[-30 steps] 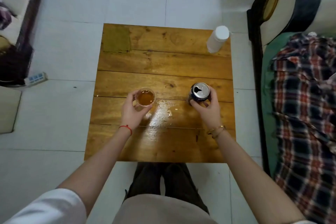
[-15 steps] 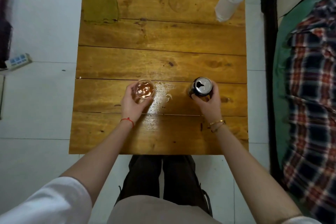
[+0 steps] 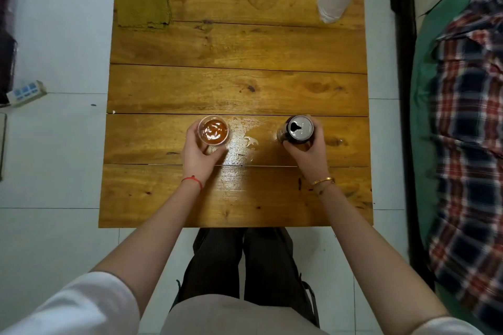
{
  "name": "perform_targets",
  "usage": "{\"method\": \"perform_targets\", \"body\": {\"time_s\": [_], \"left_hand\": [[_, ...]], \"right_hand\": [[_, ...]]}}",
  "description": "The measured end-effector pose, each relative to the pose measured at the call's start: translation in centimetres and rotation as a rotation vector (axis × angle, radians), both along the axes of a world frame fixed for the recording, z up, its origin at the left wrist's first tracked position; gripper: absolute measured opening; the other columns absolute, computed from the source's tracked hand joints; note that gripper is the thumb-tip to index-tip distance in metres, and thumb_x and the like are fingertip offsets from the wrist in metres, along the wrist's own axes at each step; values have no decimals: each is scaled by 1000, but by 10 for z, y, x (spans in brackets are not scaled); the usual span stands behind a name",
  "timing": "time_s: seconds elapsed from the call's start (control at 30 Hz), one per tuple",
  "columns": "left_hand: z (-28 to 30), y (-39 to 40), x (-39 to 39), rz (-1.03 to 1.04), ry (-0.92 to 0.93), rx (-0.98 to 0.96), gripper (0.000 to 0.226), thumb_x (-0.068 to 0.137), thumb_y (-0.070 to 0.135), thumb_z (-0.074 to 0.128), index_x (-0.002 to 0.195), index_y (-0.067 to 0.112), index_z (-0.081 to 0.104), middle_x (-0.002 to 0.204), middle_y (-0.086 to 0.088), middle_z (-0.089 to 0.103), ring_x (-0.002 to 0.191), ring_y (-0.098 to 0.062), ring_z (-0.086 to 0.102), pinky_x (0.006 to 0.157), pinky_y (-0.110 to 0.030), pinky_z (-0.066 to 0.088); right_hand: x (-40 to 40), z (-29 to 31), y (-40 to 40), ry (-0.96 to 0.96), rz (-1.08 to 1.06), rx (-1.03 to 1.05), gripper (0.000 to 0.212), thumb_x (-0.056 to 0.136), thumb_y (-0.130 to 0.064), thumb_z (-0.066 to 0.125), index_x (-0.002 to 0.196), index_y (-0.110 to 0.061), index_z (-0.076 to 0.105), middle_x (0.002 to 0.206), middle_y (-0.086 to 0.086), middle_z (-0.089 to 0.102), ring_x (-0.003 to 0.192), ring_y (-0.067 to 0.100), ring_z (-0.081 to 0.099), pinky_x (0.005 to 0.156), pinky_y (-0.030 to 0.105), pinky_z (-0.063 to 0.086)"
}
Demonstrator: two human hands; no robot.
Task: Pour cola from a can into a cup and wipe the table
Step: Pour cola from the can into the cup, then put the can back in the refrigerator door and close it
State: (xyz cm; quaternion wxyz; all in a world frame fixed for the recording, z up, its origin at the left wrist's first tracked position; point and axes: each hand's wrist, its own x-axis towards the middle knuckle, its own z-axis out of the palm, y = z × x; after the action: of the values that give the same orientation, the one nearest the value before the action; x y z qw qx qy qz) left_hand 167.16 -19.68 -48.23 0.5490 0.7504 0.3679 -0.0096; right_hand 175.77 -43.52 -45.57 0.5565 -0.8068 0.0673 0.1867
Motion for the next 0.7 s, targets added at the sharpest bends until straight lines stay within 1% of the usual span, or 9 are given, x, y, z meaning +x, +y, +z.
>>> {"method": "perform_targets", "body": {"time_s": [0.07,0.13,0.23,0.3,0.37,0.43,0.53,0.63,0.7], "left_hand": [[3,-5,-4,32,11,-13,85,70,5,84,142,18,40,129,12,52,117,1,51,95,-11,44],[7,-11,-11,80,50,-12,82,73,8,83,142,15,40,130,5,53,115,-6,52,93,-18,46],[9,-26,-23,119,141,16,64,79,10,78,134,12,45,121,0,57,104,-11,56,88,-22,50],[10,-35,-28,133,216,-22,51,82,7,73,127,9,50,111,-1,59,99,-15,59,94,-36,53],[12,-44,-29,123,295,-104,38,86,7,68,123,6,57,107,-2,62,100,-19,62,98,-43,51],[21,-51,-24,119,359,-236,31,91,11,64,121,6,62,107,-4,67,104,-24,64,98,-44,52],[47,-63,-12,115,369,-452,27,97,18,56,120,5,63,107,-9,69,99,-24,66,94,-40,55],[81,-74,4,82,319,-560,19,99,25,53,103,11,64,111,-13,69,97,-23,66,86,-33,56],[101,-79,12,91,301,-619,22,100,29,51,99,12,64,108,-13,68,96,-23,64,83,-30,54]], "right_hand": [[-2,1,-2,18,8,-9,84,74,-5,79,144,-10,32,142,7,44,131,18,45,111,30,40],[-4,2,-4,16,8,-22,85,74,-7,80,144,-10,31,141,7,44,131,18,45,111,31,40],[-3,7,-6,-7,5,-57,75,74,-11,80,137,-9,39,135,6,50,125,16,49,105,26,45],[-1,12,-6,2,9,-68,69,74,-11,80,133,-8,44,131,5,54,121,16,53,98,21,48],[0,19,-7,25,6,-62,68,73,-11,80,131,-8,45,128,2,55,120,16,54,95,20,48],[1,30,-8,33,7,-83,66,73,-13,81,129,-11,47,121,-7,54,117,13,53,96,24,49],[0,57,-9,29,26,-98,65,73,-18,82,129,-18,48,114,-18,52,108,1,52,98,29,51],[-6,92,-7,10,61,-66,70,72,-23,82,133,-18,48,119,-17,53,108,-1,53,95,25,52],[-10,116,-4,-21,94,-48,70,72,-25,81,134,-19,48,121,-15,54,109,-5,53,94,24,52]]}}
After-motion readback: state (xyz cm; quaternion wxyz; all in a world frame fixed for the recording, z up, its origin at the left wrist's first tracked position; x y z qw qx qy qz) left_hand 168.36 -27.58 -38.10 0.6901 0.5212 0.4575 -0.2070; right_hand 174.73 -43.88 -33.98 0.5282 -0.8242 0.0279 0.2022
